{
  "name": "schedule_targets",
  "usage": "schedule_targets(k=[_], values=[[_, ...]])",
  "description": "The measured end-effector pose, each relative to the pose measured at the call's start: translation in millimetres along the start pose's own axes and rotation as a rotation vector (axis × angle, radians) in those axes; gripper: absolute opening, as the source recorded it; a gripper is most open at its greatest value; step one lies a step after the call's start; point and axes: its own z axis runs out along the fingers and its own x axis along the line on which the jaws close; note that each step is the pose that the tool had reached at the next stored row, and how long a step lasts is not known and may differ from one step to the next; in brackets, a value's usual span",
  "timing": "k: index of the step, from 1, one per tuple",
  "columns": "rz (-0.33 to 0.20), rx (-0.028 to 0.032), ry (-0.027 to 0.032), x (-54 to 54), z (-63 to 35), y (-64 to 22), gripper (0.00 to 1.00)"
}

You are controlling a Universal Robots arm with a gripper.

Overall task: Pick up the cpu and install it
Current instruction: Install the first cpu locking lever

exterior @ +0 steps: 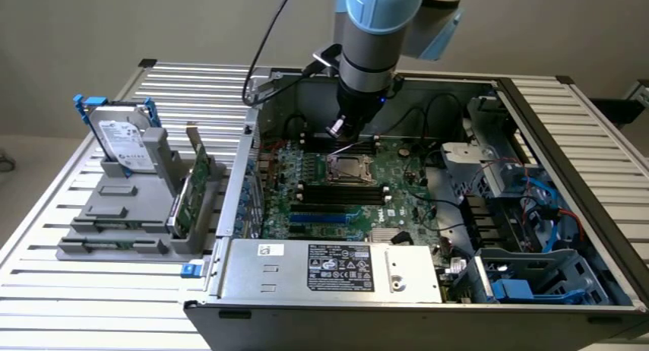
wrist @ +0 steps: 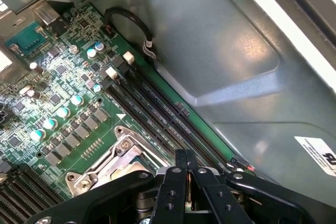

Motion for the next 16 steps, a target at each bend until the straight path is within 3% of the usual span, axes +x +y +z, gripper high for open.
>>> schedule_targets(k=[10,16], values=[[-0.003,0.0037,0.0051,-0.9,1.4,-1.3,0.11],[-0.004,0.0166,0.0189,-1.4,4.3,-1.9,0.11]])
